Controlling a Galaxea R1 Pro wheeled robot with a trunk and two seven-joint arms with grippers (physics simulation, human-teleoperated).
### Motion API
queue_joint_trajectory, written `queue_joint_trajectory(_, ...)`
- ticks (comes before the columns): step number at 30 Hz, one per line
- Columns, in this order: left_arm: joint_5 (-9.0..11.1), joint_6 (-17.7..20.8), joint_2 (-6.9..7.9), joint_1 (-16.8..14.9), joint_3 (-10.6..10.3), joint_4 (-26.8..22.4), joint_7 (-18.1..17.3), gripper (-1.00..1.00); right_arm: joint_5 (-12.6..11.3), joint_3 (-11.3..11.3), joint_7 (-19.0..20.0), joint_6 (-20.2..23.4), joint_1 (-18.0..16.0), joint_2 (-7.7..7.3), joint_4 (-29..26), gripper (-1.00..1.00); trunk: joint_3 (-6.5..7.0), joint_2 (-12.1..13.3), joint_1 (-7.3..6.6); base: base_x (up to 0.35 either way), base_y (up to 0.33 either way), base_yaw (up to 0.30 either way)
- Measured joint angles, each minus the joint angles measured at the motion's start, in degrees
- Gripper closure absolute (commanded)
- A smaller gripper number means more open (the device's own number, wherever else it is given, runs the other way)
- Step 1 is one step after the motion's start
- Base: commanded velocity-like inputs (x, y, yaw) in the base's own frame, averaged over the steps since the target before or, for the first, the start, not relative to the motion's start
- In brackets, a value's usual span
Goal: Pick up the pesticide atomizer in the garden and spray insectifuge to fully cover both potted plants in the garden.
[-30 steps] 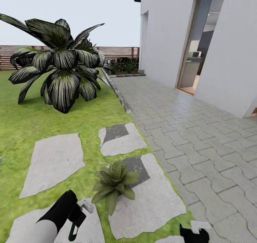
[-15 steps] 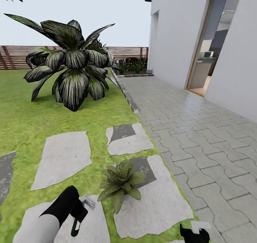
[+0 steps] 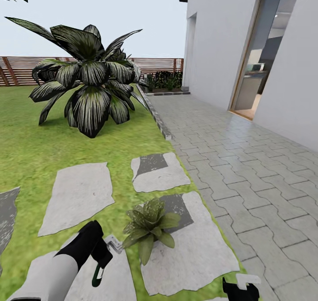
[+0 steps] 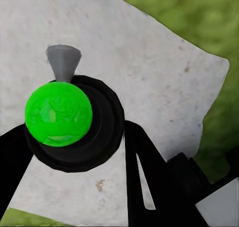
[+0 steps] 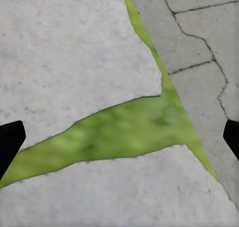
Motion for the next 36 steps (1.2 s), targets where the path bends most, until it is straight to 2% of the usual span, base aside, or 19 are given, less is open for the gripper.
queue_joint_trajectory(9, -0.1, 0.5, -0.04, 0.2, -0.3, 0.1, 0.0, 1.0, 0.0, 0.0, 0.0, 0.0, 0.0, 0.0, 0.0, -1.0, 0.0, 0.0, -0.02, 0.24, -0.118, 0.002)
queue_joint_trajectory(14, 0.0, 0.6, -0.07, 0.2, -2.1, 0.1, 0.0, 1.0, 0.0, 0.0, -0.1, 0.0, 0.0, 0.0, 0.0, -1.0, 0.0, 0.0, 0.01, -0.042, -0.205, 0.208)
queue_joint_trajectory(19, 0.0, 0.7, -0.08, 0.2, -2.3, 0.0, 0.0, 1.0, 0.0, 0.0, -0.1, 0.0, 0.0, 0.0, 0.0, -1.0, 0.0, 0.0, 0.0, -0.014, -0.018, 0.255)
queue_joint_trajectory(25, 0.1, 0.7, -0.02, 0.1, -2.8, 0.2, -0.2, 1.0, 0.0, 0.0, -0.1, 0.0, 0.0, 0.0, 0.0, -1.0, 0.0, 0.0, 0.0, -0.001, -0.001, 0.035)
queue_joint_trajectory(27, 0.1, 0.7, 0.13, -0.1, -3.8, 0.1, -3.6, 1.0, 0.0, 0.0, -0.1, 0.0, 0.0, 0.0, 0.0, -1.0, 0.0, 0.0, 0.0, 0.0, 0.0, 0.002)
queue_joint_trajectory(29, -0.4, 0.6, 0.42, -0.2, -5.7, 0.0, -7.1, 1.0, 0.0, 0.0, -0.1, 0.0, 0.0, 0.0, 0.0, -1.0, 0.0, 0.0, 0.0, 0.0, 0.0, 0.0)
queue_joint_trajectory(30, -1.2, 0.6, 0.59, -0.3, -7.3, -0.2, -9.2, 1.0, 0.0, 0.0, -0.1, 0.0, 0.0, 0.0, 0.0, -1.0, 0.0, 0.0, 0.0, 0.053, -0.017, 0.0)
queue_joint_trajectory(31, -3.2, 0.8, 0.68, -0.4, -8.6, -0.5, -10.7, 1.0, 0.0, 0.0, -0.1, 0.0, 0.0, 0.0, 0.0, -1.0, 0.0, 0.0, -0.01, 0.126, -0.076, 0.022)
queue_joint_trajectory(33, -4.5, 1.0, 0.58, -0.5, -9.0, -0.7, -11.3, 1.0, 0.0, 0.0, -0.1, 0.0, 0.0, 0.0, 0.0, -1.0, 0.0, 0.0, -0.02, 0.178, -0.121, 0.107)
queue_joint_trajectory(36, -5.0, 1.0, 0.4, -0.6, -9.1, -0.9, -11.5, 1.0, 0.0, 0.0, -0.1, 0.0, 0.0, 0.06, 0.0, -1.0, 0.0, 0.0, -0.02, 0.221, -0.165, 0.233)
